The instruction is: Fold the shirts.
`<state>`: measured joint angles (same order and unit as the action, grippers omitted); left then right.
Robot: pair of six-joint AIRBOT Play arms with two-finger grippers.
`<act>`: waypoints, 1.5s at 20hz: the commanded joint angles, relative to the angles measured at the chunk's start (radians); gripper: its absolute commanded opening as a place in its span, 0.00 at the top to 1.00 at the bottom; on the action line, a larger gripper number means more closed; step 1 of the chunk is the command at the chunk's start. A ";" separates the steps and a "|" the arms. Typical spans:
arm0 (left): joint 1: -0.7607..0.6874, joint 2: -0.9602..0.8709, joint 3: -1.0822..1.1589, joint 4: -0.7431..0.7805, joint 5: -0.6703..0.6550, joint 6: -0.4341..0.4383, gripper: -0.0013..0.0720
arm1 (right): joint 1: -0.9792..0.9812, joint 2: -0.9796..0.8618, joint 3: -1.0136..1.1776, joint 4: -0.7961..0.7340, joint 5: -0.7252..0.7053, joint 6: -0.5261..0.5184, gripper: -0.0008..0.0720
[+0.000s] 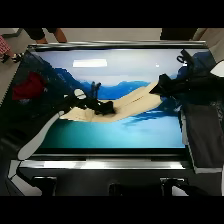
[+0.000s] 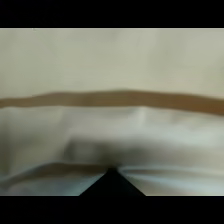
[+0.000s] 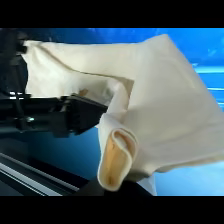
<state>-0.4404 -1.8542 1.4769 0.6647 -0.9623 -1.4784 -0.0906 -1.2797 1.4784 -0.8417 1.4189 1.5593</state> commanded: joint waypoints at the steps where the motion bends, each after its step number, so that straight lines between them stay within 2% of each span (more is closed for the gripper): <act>1: -0.082 -0.092 -0.004 -0.259 0.082 0.016 0.93 | 0.011 0.136 0.000 -0.018 0.029 0.035 0.94; 3: -0.139 -0.124 -0.003 -0.429 0.148 0.058 0.93 | 0.011 0.173 0.000 -0.016 0.045 0.043 0.94; 5: -0.192 -0.164 0.013 -0.569 0.156 0.101 0.93 | 0.011 0.188 0.000 -0.016 0.032 0.072 0.94; 7: -0.206 -0.177 0.029 -0.659 0.149 0.214 0.94 | 0.011 0.174 0.000 -0.013 0.012 0.083 0.94; 8: -0.190 -0.157 0.028 -0.654 0.150 0.266 0.94 | 0.011 0.158 0.000 -0.008 0.007 0.083 0.94; 9: -0.163 -0.121 0.028 -0.596 0.152 0.277 0.94 | 0.011 0.137 0.000 0.013 0.003 0.082 0.94; 10: -0.121 -0.066 0.028 -0.468 0.154 0.255 0.94 | 0.015 0.111 0.000 0.048 -0.007 0.077 0.94; 13: 0.049 0.135 0.024 -0.009 0.122 0.083 0.94 | 0.108 0.023 0.000 0.150 -0.105 0.024 0.94; 15: 0.193 0.277 0.024 0.176 0.098 0.034 0.94 | 0.227 -0.060 0.000 0.180 -0.201 0.018 0.94; 20: 0.535 0.582 0.024 0.219 0.016 0.043 0.94 | 0.461 -0.317 0.000 0.342 -0.450 -0.035 0.94; 22: 0.610 0.680 0.023 0.220 -0.032 0.073 0.94 | 0.520 -0.421 0.000 0.423 -0.538 -0.077 0.94; 25: 0.639 0.787 0.023 0.237 -0.097 0.095 0.93 | 0.580 -0.532 0.000 0.501 -0.653 -0.086 0.93; 26: 0.636 0.811 0.023 0.244 -0.115 0.095 0.93 | 0.595 -0.559 0.000 0.528 -0.662 -0.082 0.82; 27: 0.630 0.826 0.023 0.245 -0.125 0.095 0.93 | 0.603 -0.575 0.000 0.554 -0.670 -0.085 0.33; 28: 0.624 0.835 0.023 0.245 -0.129 0.095 0.93 | 0.603 -0.576 0.001 0.566 -0.674 -0.115 0.03; 30: 0.606 0.838 0.019 0.245 -0.130 0.095 0.93 | 0.562 -0.542 0.000 0.557 -0.649 -0.135 0.02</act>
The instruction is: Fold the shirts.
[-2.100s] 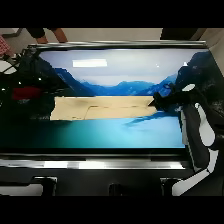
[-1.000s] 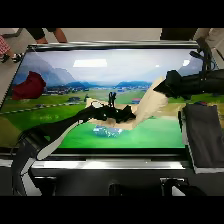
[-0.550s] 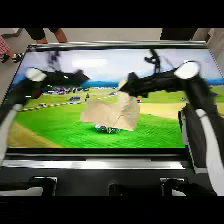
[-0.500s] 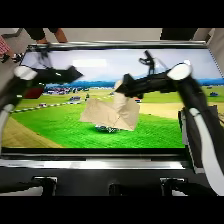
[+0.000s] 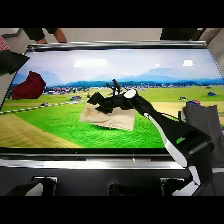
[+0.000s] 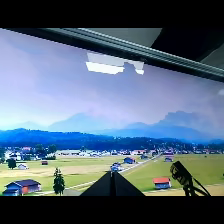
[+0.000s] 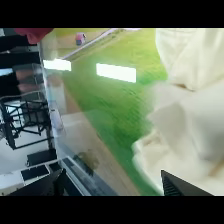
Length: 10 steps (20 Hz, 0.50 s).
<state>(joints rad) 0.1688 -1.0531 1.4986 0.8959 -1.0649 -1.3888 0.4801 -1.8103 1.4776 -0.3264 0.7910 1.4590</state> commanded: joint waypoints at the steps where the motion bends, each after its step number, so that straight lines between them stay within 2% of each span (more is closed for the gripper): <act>1: -0.008 0.037 -0.008 0.014 -0.028 0.022 0.93 | -0.049 0.024 0.001 0.006 0.023 -0.034 0.02; 3: -0.007 0.037 -0.028 0.016 -0.027 0.034 0.93 | -0.155 0.117 0.001 -0.193 0.126 0.029 0.02; 5: -0.007 0.036 -0.051 0.027 -0.025 0.048 0.93 | -0.279 0.208 0.001 -0.546 0.259 0.179 0.03; 7: -0.007 0.036 -0.079 0.032 -0.024 0.058 0.93 | -0.394 0.238 -0.008 -0.871 0.488 0.326 0.07; 8: -0.007 0.036 -0.095 0.032 -0.024 0.058 0.93 | -0.434 0.233 -0.037 -0.929 0.566 0.341 0.07; 10: -0.008 0.036 -0.128 0.032 -0.016 0.058 0.93 | -0.476 0.229 -0.162 -0.847 0.558 0.324 0.07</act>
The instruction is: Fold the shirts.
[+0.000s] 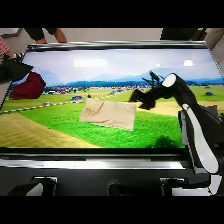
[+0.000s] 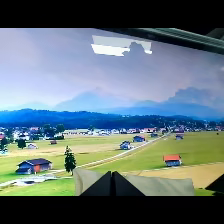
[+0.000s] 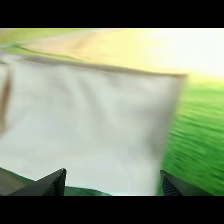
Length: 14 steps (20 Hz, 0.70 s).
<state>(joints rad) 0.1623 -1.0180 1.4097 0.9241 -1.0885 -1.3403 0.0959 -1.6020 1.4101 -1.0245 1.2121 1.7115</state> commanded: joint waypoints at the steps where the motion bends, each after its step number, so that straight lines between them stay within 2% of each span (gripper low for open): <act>1: -0.002 0.001 -0.053 0.003 0.014 0.011 0.93 | -0.088 0.014 -0.150 -0.070 0.079 0.042 0.07; 3: -0.002 0.001 -0.066 0.003 0.014 0.033 0.93 | -0.059 -0.011 -0.212 0.087 -0.043 -0.044 0.07; 6: -0.002 0.003 -0.066 0.003 0.015 0.048 0.93 | -0.009 -0.070 -0.215 0.151 -0.160 -0.078 0.08; 7: -0.002 0.004 -0.066 0.001 0.015 0.051 0.93 | 0.000 -0.086 -0.215 0.180 -0.183 -0.078 0.18; 9: -0.002 0.005 -0.066 0.001 0.015 0.051 0.93 | 0.010 -0.108 -0.215 0.226 -0.197 -0.080 0.22; 12: -0.002 0.005 -0.066 0.000 0.015 0.051 0.93 | 0.021 -0.117 -0.215 0.316 -0.174 -0.148 0.31; 13: -0.002 0.005 -0.066 0.000 0.015 0.051 0.93 | 0.029 -0.117 -0.215 0.348 -0.174 -0.175 0.38; 14: -0.002 0.005 -0.066 0.000 0.015 0.051 0.93 | 0.035 -0.117 -0.214 0.363 -0.174 -0.182 0.65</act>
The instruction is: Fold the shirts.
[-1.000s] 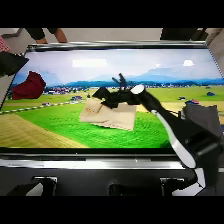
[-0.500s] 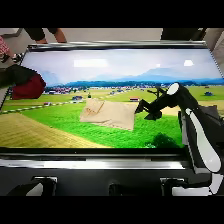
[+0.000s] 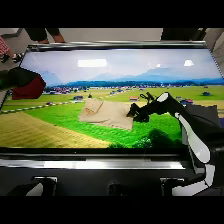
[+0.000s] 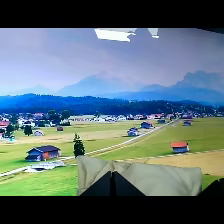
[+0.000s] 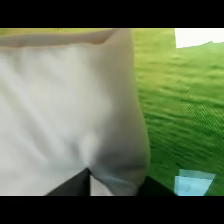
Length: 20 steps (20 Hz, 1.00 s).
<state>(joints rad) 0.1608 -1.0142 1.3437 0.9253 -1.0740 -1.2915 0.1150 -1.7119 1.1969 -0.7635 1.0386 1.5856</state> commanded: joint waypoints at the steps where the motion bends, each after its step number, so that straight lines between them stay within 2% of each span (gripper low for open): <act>1: 0.000 0.001 0.000 -0.001 0.000 0.002 0.93 | 0.014 -0.007 0.009 0.101 0.007 -0.058 0.89; 2: 0.000 0.001 0.000 0.000 0.000 0.002 0.93 | 0.005 -0.004 0.029 0.100 0.030 -0.071 0.93; 5: 0.000 0.001 0.000 0.000 0.000 0.003 0.93 | -0.060 0.057 0.140 0.085 0.171 -0.108 0.94; 6: 0.000 0.000 -0.001 0.000 0.000 0.003 0.93 | -0.100 0.094 0.196 0.053 0.222 -0.089 0.94; 9: 0.000 0.000 -0.001 0.000 0.000 0.002 0.93 | -0.247 0.214 0.366 -0.096 0.339 0.077 0.94; 12: 0.000 -0.002 -0.001 0.000 0.001 0.002 0.93 | -0.418 0.323 0.513 -0.196 0.425 0.155 0.94; 16: 0.000 -0.002 -0.001 0.000 0.001 0.002 0.93 | -0.626 0.402 0.618 -0.309 0.479 0.193 0.94; 20: 0.000 -0.001 -0.001 0.000 0.000 0.002 0.93 | -0.798 0.405 0.630 -0.326 0.512 0.192 0.94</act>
<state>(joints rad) 0.1608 -1.0149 1.3434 0.9249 -1.0737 -1.2896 -0.5613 -1.3239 1.7996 -1.0477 1.5158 1.7615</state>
